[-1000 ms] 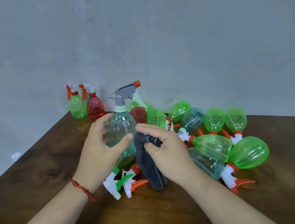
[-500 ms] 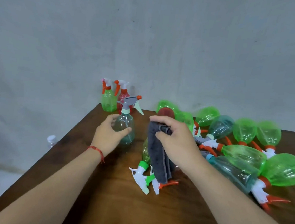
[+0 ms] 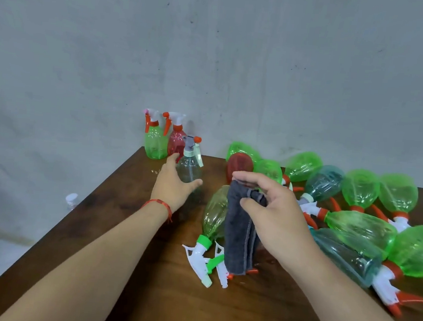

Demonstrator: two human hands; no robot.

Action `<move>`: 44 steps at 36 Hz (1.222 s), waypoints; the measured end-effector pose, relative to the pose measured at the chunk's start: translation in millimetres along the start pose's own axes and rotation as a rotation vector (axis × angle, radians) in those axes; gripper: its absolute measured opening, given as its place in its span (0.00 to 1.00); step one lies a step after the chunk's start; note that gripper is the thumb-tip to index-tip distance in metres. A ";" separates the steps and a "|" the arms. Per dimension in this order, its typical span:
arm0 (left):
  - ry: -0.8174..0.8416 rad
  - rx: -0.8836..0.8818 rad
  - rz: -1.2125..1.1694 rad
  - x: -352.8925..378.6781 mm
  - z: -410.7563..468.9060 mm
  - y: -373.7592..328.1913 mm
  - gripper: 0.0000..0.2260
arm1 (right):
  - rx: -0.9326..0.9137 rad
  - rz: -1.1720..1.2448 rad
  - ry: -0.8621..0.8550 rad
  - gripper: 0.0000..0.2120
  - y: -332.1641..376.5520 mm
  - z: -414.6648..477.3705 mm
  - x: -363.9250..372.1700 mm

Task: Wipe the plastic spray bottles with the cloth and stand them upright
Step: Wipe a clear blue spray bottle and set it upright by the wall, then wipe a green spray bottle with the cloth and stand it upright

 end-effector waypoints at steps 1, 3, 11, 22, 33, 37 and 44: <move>0.023 -0.006 -0.020 3.0 5.2 -2.3 0.44 | 0.005 0.002 0.000 0.25 -1.9 0.1 -2.4; 0.028 -0.015 -0.014 9.3 15.5 -3.2 0.41 | 0.007 0.003 0.008 0.26 -5.6 1.6 -7.4; -0.068 -0.024 0.088 38.7 57.1 -2.1 0.47 | 0.022 0.000 0.013 0.26 -21.0 16.1 -25.1; -0.295 0.002 0.339 64.8 102.3 -26.3 0.39 | 0.018 -0.010 -0.008 0.27 -44.2 27.6 -34.1; -0.257 -0.020 0.335 38.0 61.9 -13.1 0.21 | 0.092 0.129 -0.144 0.12 -40.7 16.8 -45.0; -0.137 0.081 0.269 11.2 20.0 -18.5 0.03 | 0.095 0.207 -0.128 0.10 -29.9 1.3 -50.0; 0.054 0.432 0.283 -27.6 -51.3 -33.6 0.06 | 0.049 0.105 -0.122 0.08 -15.1 -28.3 -59.9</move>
Point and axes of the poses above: each hand's wrist, its own z-axis towards the middle knuckle, its own x-axis out of the palm, y = z × x, the point moved 2 cm from there along z, towards the middle knuckle, and after that the axes turned 9 degrees about -x, right-handed, at the moved point
